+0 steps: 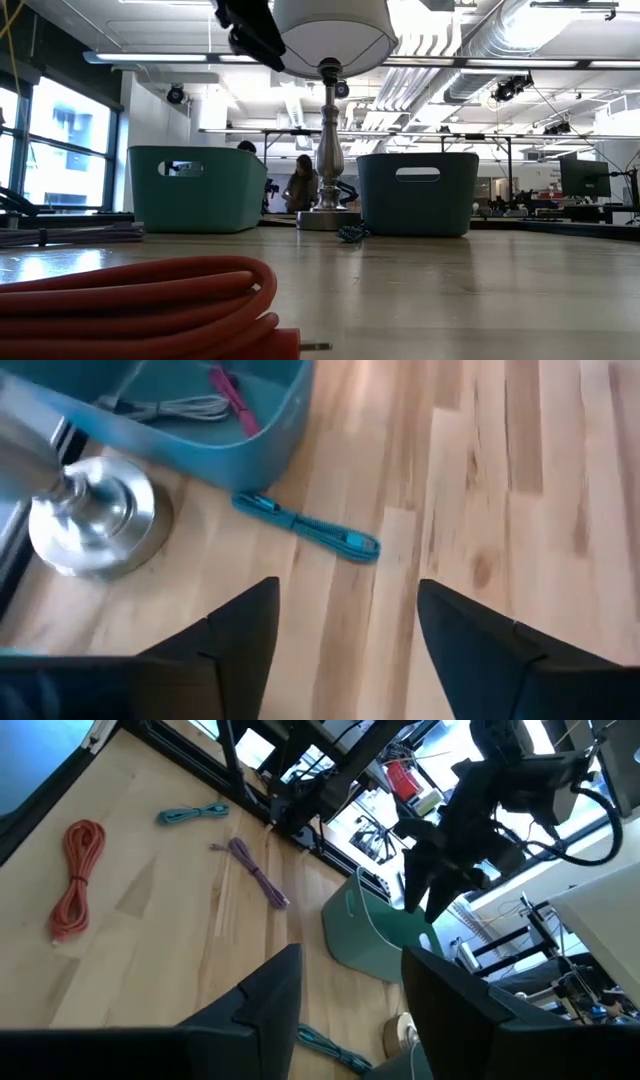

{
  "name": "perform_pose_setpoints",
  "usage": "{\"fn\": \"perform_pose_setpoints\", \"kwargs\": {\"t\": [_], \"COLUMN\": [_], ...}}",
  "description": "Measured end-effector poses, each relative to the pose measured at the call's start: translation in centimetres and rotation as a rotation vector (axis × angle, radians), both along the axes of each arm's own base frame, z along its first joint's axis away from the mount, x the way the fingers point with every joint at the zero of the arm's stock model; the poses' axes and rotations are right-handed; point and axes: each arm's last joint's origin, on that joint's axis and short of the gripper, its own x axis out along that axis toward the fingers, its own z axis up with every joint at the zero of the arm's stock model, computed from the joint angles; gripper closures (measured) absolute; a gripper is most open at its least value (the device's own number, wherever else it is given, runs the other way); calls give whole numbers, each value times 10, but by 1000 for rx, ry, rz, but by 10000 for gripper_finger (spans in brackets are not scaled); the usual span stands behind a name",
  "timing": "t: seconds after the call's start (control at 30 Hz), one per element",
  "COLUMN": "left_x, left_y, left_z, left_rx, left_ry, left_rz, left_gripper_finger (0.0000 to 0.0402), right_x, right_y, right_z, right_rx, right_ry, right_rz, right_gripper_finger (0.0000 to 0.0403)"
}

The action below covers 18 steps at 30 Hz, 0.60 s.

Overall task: Pick & Place USB Port
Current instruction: Put the top blue patterned charger cable into the blue bin

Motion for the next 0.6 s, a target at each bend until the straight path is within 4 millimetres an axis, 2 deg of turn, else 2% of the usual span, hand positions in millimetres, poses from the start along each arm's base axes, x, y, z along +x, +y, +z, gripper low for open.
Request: {"fn": "perform_pose_setpoints", "kwargs": {"t": [0.13,0.43,0.6], "left_x": [9,58,86], "left_y": [0,-1,4], "left_z": [-9,-71,-97], "left_rx": [-48,-92,-145], "left_ry": [23,163,109], "left_rz": [34,23,-4], "left_gripper_finger": [163,163,163], "right_x": [0,0,-2], "right_y": [0,0,2], "right_z": [0,0,0], "right_rx": [0,16,31], "right_ry": [0,-1,7], "right_rz": [0,-2,9], "right_gripper_finger": [238,238,238]}}
